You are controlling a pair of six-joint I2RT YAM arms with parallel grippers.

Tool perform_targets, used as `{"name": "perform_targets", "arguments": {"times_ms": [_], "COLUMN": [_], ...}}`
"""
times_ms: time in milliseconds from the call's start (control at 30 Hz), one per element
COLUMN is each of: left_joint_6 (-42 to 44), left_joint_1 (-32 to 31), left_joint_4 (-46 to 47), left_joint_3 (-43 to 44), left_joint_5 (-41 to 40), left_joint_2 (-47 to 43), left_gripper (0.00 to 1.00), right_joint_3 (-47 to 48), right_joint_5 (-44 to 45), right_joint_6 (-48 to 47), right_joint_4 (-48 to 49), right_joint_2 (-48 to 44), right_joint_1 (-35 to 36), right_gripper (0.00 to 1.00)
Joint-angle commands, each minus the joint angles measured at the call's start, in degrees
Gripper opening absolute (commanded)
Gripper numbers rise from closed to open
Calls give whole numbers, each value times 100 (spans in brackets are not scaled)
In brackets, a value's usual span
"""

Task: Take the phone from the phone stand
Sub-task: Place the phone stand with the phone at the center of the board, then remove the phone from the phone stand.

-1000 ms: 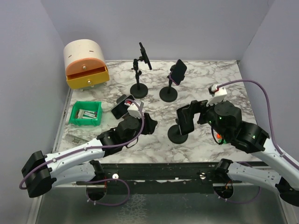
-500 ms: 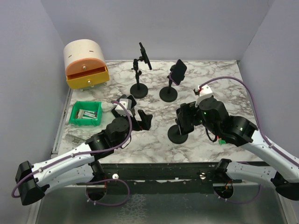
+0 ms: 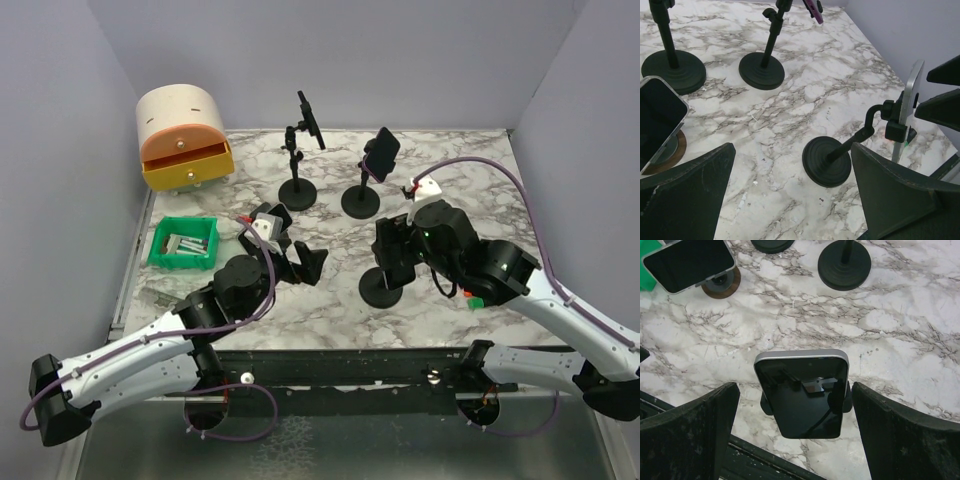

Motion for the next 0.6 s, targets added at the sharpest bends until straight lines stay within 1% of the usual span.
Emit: {"name": "perform_targets", "arguments": {"times_ms": [0, 367, 567], "left_joint_6": [206, 259, 242], "left_joint_1": [-18, -23, -23], "left_joint_4": [128, 266, 274], "left_joint_3": [-104, -195, -218], "left_joint_5": [576, 1062, 1125], "left_joint_2": [-211, -346, -378], "left_gripper": [99, 98, 99], "right_joint_3": [-54, 7, 119], "right_joint_5": [122, 332, 222], "right_joint_6": [66, -26, -95], "right_joint_4": [30, 64, -26], "right_joint_2": [-15, 265, 416], "right_joint_1": [0, 0, 0], "right_gripper": [99, 94, 93]}}
